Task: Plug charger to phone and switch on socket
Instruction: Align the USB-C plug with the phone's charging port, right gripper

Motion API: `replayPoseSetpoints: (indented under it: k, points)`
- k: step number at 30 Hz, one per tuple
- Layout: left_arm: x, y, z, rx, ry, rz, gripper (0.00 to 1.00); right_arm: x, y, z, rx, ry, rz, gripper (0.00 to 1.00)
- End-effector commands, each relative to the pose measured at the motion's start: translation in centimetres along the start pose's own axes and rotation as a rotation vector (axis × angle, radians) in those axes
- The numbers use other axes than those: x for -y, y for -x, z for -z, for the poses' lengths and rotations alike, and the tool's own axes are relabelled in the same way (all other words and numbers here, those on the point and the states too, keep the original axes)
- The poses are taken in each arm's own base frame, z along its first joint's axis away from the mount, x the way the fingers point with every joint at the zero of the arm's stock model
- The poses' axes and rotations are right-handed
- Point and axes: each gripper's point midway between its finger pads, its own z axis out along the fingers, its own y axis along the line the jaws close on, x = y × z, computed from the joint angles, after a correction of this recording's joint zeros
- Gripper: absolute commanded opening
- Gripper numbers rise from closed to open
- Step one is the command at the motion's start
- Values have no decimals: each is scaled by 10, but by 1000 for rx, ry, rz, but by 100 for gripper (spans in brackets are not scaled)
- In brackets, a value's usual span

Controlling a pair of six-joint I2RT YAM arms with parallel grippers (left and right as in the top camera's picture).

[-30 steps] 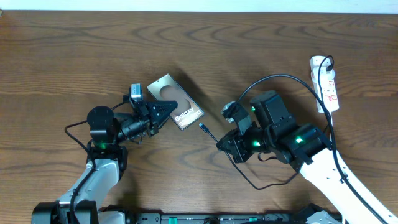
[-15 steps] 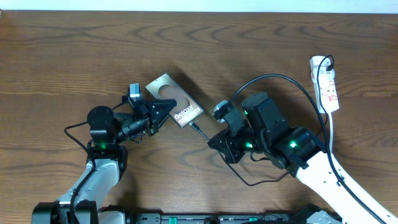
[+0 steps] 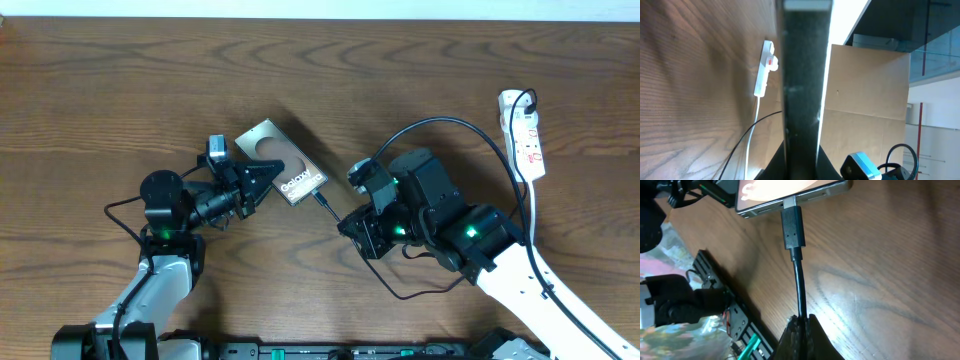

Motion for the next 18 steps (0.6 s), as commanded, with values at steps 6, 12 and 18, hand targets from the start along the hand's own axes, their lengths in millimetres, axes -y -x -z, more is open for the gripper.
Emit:
replayPoseSetpoints:
  k: [6,12,18]
  points:
    - [19,0,-3,-21,-31,-33,7,-8,0,1,0,30,-1,1]
    - [19,1,-3,-19,-30,0,7,-5,-1,-3,-15,26,-9,1]
    - [19,2,-3,-14,-30,1,8,-6,-2,-4,-19,33,-11,1]
